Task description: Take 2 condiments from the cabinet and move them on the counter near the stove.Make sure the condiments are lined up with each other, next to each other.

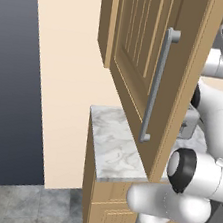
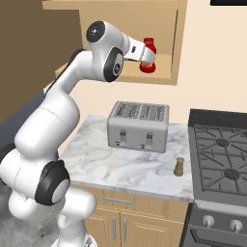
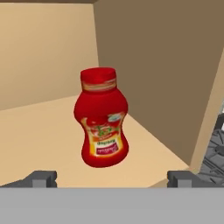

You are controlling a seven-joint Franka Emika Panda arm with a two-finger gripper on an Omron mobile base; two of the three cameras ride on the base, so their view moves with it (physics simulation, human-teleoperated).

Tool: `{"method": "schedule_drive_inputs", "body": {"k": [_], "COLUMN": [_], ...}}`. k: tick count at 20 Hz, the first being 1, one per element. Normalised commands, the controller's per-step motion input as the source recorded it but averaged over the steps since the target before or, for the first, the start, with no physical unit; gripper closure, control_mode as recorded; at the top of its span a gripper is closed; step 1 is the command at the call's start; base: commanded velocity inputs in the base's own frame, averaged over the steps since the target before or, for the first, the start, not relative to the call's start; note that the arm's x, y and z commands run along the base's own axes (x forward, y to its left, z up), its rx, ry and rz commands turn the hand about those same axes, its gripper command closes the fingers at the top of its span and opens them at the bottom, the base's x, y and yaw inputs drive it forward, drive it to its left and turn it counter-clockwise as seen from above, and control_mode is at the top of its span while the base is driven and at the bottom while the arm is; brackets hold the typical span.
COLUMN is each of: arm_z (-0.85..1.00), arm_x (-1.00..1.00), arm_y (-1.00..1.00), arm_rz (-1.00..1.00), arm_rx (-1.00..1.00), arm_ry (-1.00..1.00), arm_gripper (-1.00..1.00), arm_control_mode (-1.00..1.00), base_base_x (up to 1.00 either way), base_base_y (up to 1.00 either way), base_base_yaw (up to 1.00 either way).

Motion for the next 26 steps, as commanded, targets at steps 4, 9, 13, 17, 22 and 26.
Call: {"method": "schedule_drive_inputs", "body": {"k": [4,9,13,17,22,26], "arm_z": [0.0,0.0,0.0,0.0,0.0,-0.02], "arm_x": [0.11,0.13,0.23,0.2,0.17,0.18], "arm_y": [-0.01,-0.07,-0.1,-0.1,-0.03,-0.01], "arm_rz": [0.0,0.0,0.0,0.0,0.0,0.0], "arm_rx": [0.0,0.0,0.0,0.0,0.0,0.0], "arm_ry": [0.0,0.0,0.0,0.0,0.0,0.02], "arm_gripper": [-1.0,-1.0,-1.0,-1.0,-1.0,-1.0], "arm_control_mode": [-1.0,-1.0,-1.0,-1.0,-1.0,-1.0], "base_base_x": [0.0,0.0,0.0,0.0,0.0,0.0], "base_base_y": [0.0,0.0,0.0,0.0,0.0,0.0], "base_base_yaw": [0.0,0.0,0.0,0.0,0.0,0.0]}}
